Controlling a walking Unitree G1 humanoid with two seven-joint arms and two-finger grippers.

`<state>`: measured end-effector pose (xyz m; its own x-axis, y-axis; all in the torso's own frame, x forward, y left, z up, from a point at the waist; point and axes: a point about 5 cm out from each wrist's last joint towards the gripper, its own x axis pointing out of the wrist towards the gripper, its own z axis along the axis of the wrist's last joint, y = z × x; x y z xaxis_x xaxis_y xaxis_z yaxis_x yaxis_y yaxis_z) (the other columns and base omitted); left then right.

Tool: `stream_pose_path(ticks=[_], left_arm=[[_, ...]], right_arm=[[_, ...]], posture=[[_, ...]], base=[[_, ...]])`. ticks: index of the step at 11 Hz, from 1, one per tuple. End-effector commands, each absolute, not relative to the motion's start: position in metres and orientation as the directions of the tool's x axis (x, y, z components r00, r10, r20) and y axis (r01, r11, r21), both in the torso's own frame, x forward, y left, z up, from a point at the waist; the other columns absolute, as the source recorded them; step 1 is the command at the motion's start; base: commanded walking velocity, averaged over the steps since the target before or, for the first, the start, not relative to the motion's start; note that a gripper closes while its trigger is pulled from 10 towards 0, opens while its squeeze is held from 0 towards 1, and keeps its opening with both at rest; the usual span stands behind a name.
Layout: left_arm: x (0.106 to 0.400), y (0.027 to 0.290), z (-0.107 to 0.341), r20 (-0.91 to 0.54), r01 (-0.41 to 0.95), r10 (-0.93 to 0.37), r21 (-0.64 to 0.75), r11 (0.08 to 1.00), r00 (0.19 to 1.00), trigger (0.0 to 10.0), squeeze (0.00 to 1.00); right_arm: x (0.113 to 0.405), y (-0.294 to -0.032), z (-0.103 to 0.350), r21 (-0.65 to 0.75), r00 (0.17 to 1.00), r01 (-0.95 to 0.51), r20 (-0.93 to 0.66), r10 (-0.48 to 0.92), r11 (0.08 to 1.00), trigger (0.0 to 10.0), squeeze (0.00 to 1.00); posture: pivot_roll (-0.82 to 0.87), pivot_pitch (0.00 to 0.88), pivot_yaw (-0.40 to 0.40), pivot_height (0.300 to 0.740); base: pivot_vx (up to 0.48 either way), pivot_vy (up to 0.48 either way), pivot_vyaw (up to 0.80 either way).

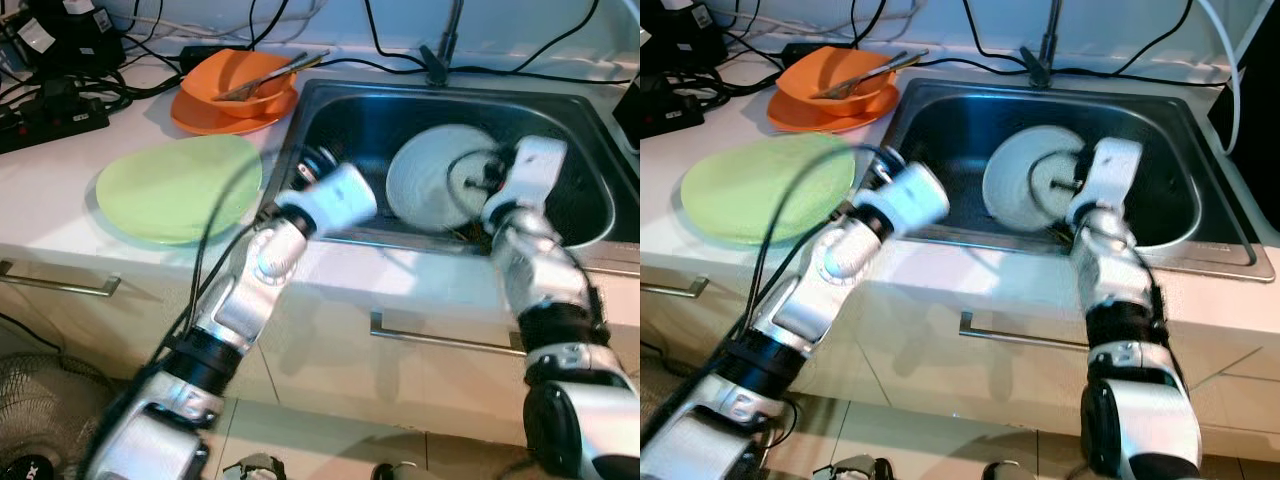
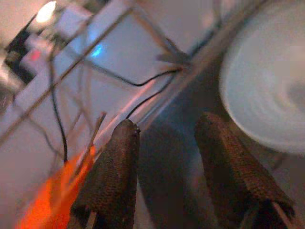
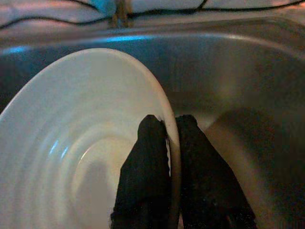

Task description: Kitchen organization

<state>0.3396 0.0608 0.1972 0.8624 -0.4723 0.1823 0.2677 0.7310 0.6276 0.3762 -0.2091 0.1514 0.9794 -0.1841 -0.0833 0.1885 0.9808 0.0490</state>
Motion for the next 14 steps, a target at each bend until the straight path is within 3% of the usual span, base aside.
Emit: stream_pose_path(ticks=[1,2,4,8,11,14], left_arm=[[0.34,0.069,0.195,0.19,0.267,-0.422,0.535,0.801,0.887,10.0,0.0],[0.341,0.071,0.191,0.178,0.285,-0.406,0.47,0.835,0.896,10.0,0.0],[0.339,0.07,0.177,0.113,0.344,-0.372,0.212,0.915,0.921,10.0,0.0],[0.321,0.049,0.145,-0.069,0.465,-0.47,-0.079,0.882,0.88,10.0,0.0],[0.32,0.046,0.153,-0.052,0.496,-0.496,-0.014,0.868,0.866,10.0,0.0],[0.315,0.045,0.154,-0.069,0.496,-0.498,-0.036,0.867,0.865,10.0,0.0]], right_arm=[[0.376,-0.213,0.152,0.026,0.979,0.199,-0.058,-0.197,0.98,10.0,0.0],[0.375,-0.213,0.15,0.017,0.978,0.201,-0.062,-0.199,0.979,10.0,0.0],[0.374,-0.214,0.143,-0.021,0.978,0.196,-0.067,-0.197,0.98,10.0,0.0],[0.382,-0.212,0.147,-0.057,0.981,0.186,-0.052,-0.189,0.981,10.0,0.0],[0.396,-0.207,0.173,-0.063,0.989,0.144,-0.011,-0.145,0.988,10.0,0.0],[0.405,-0.204,0.186,-0.089,0.991,0.125,-0.038,-0.128,0.988,10.0,0.0]], posture=[[0.05,0.071,0.027,0.74],[0.05,0.071,0.027,0.74],[0.05,0.065,0.028,0.74],[0.05,0.05,0.031,0.74],[0.05,0.045,0.03,0.74],[0.06,0.062,0.022,0.74]], base=[[0.0,0.0,0.0],[0.0,0.0,0.0],[0.0,0.0,0.0],[0.0,0.0,0.0],[0.0,0.0,0.0],[0.0,0.0,0.0]])
